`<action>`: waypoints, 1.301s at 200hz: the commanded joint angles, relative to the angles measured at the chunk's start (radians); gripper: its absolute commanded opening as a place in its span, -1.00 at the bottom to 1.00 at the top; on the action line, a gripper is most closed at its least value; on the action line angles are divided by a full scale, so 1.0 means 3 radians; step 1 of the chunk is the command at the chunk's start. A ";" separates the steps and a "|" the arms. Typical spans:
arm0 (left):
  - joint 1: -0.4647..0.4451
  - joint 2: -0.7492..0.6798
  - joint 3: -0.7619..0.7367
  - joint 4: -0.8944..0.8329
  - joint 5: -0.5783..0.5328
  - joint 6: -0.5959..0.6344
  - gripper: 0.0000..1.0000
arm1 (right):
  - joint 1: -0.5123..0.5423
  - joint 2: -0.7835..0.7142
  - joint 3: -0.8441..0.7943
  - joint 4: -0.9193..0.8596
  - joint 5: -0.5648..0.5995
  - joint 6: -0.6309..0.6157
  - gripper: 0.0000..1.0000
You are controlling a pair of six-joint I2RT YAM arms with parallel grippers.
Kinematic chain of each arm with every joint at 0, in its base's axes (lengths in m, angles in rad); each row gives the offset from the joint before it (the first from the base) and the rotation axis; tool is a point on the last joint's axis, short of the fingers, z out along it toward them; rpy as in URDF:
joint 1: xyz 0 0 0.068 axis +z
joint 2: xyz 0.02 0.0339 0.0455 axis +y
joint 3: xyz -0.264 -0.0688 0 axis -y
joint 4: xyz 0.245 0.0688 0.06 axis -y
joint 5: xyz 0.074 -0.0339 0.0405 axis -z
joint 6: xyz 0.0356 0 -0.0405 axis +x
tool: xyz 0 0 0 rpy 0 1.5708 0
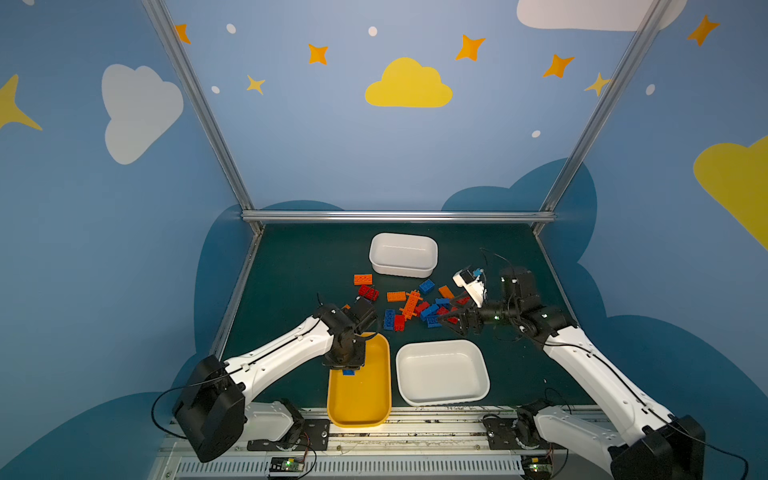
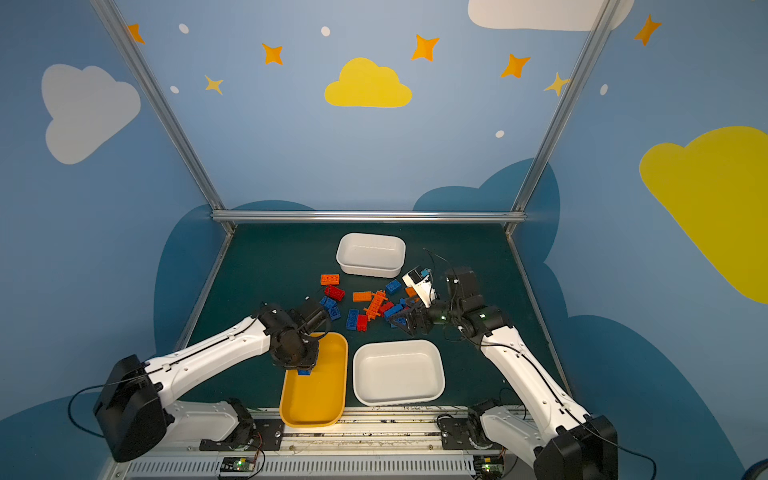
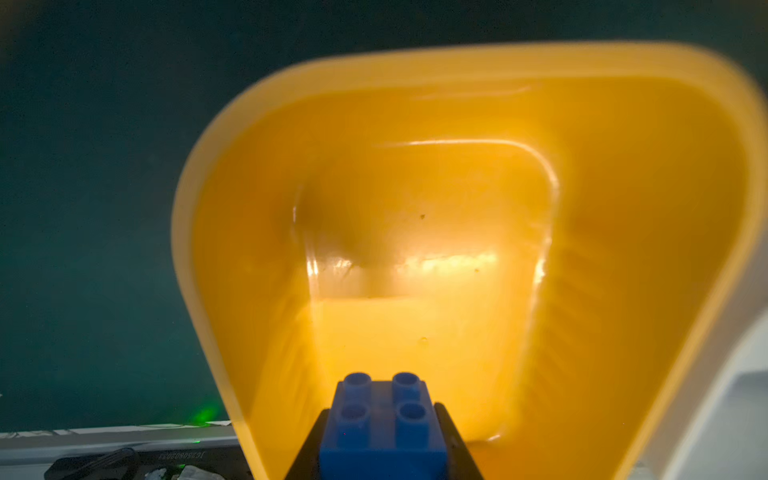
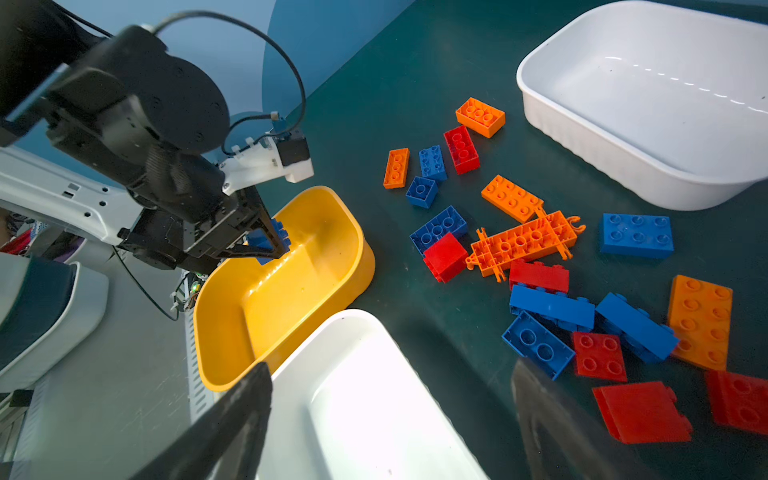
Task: Sort the legos into containers by color
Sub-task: 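Lower the blue brick into the yellow bin and open the left gripper, then move the left gripper back to an orange brick in the pile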
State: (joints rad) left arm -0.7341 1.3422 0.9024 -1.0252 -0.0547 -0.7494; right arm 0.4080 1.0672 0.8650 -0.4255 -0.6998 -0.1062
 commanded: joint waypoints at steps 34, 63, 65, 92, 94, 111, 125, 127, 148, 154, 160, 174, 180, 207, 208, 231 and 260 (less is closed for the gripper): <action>-0.0002 0.0285 0.0018 0.0210 -0.0370 -0.0115 -0.18 | 0.0014 -0.0019 -0.0024 -0.0130 0.0013 -0.0106 0.78; -0.0002 0.0264 0.0206 -0.0085 -0.0379 -0.0115 0.02 | 0.0016 -0.0042 0.0048 -0.0288 0.0032 -0.0202 0.78; -0.0002 0.0253 0.0222 -0.0112 -0.0380 -0.0115 0.03 | 0.0016 -0.0043 0.0050 -0.0291 0.0034 -0.0203 0.78; 0.0065 0.0110 0.0487 -0.0450 -0.0344 -0.0116 0.15 | 0.0004 -0.0106 0.0047 -0.0263 0.0083 -0.0183 0.79; 0.0071 0.0102 0.0504 -0.0467 -0.0344 -0.0113 0.16 | 0.0001 -0.0110 0.0047 -0.0247 0.0084 -0.0174 0.79; 0.0146 0.0072 0.0719 -0.0516 -0.0432 -0.0080 0.24 | 0.0004 -0.0109 0.0041 -0.0172 0.0076 -0.0128 0.79; 0.0288 0.0088 0.0861 -0.0442 -0.0443 -0.0001 0.29 | 0.0000 -0.0075 0.0061 -0.0133 0.0042 -0.0106 0.79; 0.0315 0.0094 0.0875 -0.0428 -0.0438 0.0008 0.32 | 0.0001 -0.0071 0.0065 -0.0129 0.0042 -0.0106 0.79; 0.0618 0.0202 0.0932 -0.0189 -0.0391 -0.0087 0.44 | 0.0000 -0.0045 0.0093 -0.0071 0.0032 -0.0068 0.79; 0.0680 0.0252 0.0955 -0.0130 -0.0396 -0.0170 0.44 | 0.0000 -0.0052 0.0100 -0.0069 0.0041 -0.0068 0.79; 0.0736 0.0308 0.0978 -0.0079 -0.0421 -0.0288 0.45 | 0.0000 -0.0051 0.0103 -0.0065 0.0053 -0.0064 0.78; 0.0864 0.0426 0.0978 0.0068 -0.0454 -0.0578 0.52 | -0.0003 -0.0055 0.0095 -0.0069 0.0078 -0.0064 0.79; 0.0903 0.0473 0.0967 0.0135 -0.0479 -0.0700 0.51 | 0.0000 -0.0057 0.0093 -0.0068 0.0079 -0.0069 0.79; 0.1014 0.0701 0.0924 0.0410 -0.0588 -0.1098 0.49 | -0.0009 -0.0080 0.0070 -0.0095 0.0094 -0.0095 0.79; 0.1015 0.0711 0.0924 0.0421 -0.0589 -0.1105 0.49 | -0.0007 -0.0080 0.0068 -0.0095 0.0094 -0.0093 0.79; 0.1076 0.0969 0.0961 0.0554 -0.0460 -0.1180 0.48 | -0.0005 -0.0108 0.0057 -0.0132 0.0101 -0.0101 0.79; 0.1092 0.1235 0.1028 0.0735 -0.0440 -0.1175 0.47 | -0.0015 -0.0162 0.0008 -0.0131 0.0156 -0.0088 0.79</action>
State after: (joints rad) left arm -0.4126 1.6604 1.1824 -0.8612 -0.1978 -1.0676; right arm 0.4076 1.0477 0.8658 -0.4606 -0.6666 -0.1322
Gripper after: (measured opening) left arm 0.734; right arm 0.893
